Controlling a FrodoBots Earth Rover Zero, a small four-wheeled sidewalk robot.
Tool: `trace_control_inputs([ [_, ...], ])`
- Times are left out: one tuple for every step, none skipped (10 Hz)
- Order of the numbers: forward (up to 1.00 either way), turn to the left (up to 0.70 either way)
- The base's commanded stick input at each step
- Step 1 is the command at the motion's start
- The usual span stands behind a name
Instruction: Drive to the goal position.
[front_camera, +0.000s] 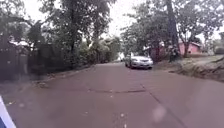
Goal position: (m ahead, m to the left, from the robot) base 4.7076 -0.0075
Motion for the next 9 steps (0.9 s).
trace_control_inputs([
  [0.70, 0.00],
  [0.70, 0.00],
  [0.70, 0.00],
  [0.70, 0.00],
  [0.70, 0.00],
  [0.70, 0.00],
  [0.70, 0.00],
  [0.70, 0.00],
  [0.70, 0.00],
])
